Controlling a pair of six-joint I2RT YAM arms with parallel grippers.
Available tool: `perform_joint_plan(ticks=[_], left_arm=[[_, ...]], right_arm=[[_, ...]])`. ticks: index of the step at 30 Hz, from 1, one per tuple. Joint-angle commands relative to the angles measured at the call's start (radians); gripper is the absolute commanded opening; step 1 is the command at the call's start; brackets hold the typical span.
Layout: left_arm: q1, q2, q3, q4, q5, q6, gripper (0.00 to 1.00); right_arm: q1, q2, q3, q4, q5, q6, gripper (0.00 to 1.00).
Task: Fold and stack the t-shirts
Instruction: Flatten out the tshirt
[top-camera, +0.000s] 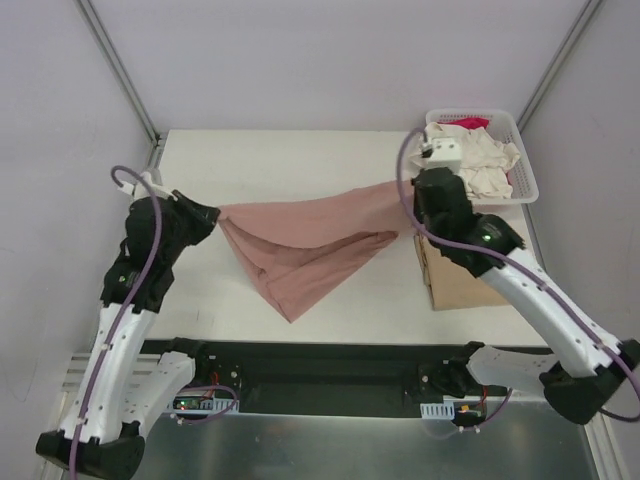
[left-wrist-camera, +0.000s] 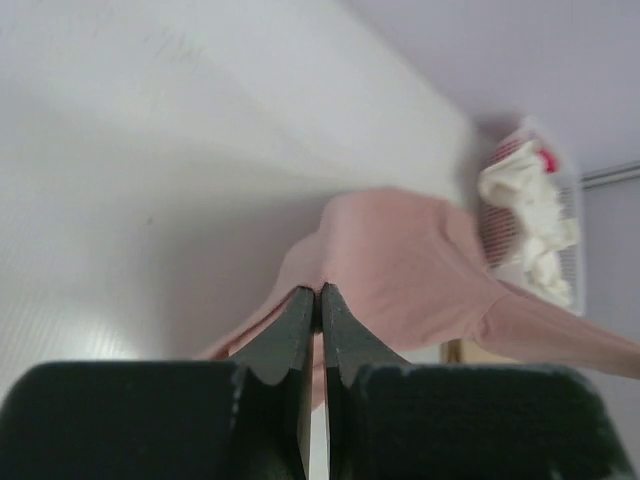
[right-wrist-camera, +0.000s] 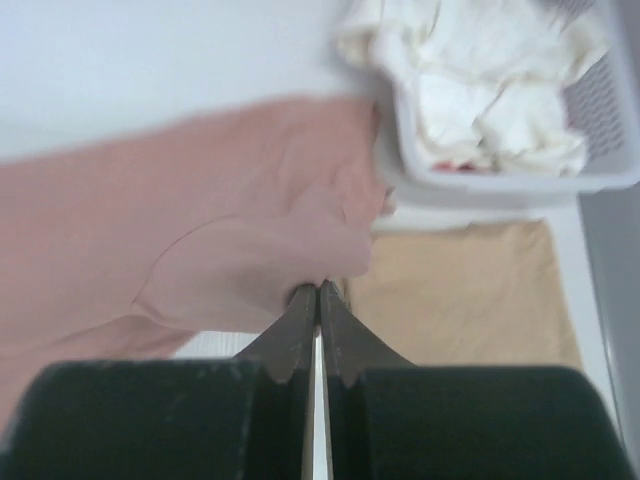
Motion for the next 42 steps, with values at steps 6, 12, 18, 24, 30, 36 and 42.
perform_joint_plan(ticks=[6, 12, 18, 24, 30, 36, 42], left_arm=[[0.003, -0.159, 0.458, -0.089, -0.015, 0.104, 0.0], [0.003, -0.187, 0.744, -0.12, -0.004, 0.15, 0.0], [0.003, -0.184, 0.952, -0.138, 0.036, 0.189, 0.0], [0.003, -0.167, 1.029, -0.138, 0.057, 0.206, 0.0], [0.003, -0.083, 0.98, -0.138, -0.07, 0.241, 0.0], [0.003, 0.112, 0.846, -0.115, -0.344, 0.301, 0.0], [0.011, 0.446, 0.704, -0.062, -0.573, 0.333, 0.0]], right_arm=[[-0.001, -0.276, 0.416, -0.012, -0.018, -0.286, 0.01], [-0.001, -0.313, 0.706, -0.038, -0.231, -0.318, 0.01], [-0.001, -0.275, 0.982, -0.112, -0.432, -0.311, 0.0], [-0.001, -0.271, 0.999, -0.043, -0.521, -0.315, 0.01], [-0.001, -0.165, 0.986, 0.018, -0.365, -0.433, 0.01], [-0.013, 0.076, 0.894, 0.15, -0.031, -0.651, 0.01], [-0.201, 0.337, 0.757, 0.215, -0.061, -0.552, 0.01]])
